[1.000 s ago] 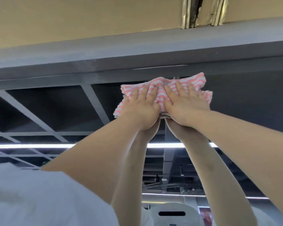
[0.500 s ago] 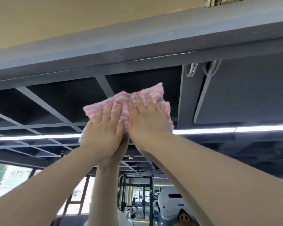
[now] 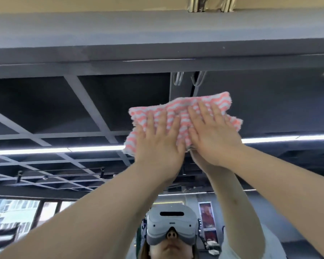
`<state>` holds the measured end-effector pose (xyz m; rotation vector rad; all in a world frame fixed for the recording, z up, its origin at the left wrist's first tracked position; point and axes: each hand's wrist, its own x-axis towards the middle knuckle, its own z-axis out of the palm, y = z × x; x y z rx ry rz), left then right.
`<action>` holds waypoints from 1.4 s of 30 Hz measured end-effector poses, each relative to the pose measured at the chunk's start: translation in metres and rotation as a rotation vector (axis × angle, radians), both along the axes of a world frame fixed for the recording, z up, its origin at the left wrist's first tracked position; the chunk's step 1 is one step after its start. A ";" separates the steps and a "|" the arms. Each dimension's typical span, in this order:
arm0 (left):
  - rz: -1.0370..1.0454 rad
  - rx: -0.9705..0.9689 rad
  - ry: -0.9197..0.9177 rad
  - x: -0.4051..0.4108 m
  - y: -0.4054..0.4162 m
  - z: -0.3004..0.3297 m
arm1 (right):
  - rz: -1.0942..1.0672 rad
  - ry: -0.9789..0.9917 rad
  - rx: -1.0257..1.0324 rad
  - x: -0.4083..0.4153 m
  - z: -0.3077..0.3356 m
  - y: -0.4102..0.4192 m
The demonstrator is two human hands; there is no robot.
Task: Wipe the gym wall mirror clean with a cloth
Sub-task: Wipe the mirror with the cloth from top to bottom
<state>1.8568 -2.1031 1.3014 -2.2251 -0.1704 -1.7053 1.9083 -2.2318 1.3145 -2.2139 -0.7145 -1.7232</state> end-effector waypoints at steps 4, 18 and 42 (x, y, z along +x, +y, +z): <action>-0.028 0.119 0.023 0.020 -0.036 -0.016 | 0.002 0.105 0.169 0.012 -0.033 -0.026; -0.042 0.149 -0.068 -0.026 0.069 -0.040 | 0.147 0.154 0.151 -0.037 -0.049 0.078; -0.105 -0.109 -0.001 -0.045 0.095 -0.108 | 0.129 -0.003 -0.009 -0.043 -0.111 0.093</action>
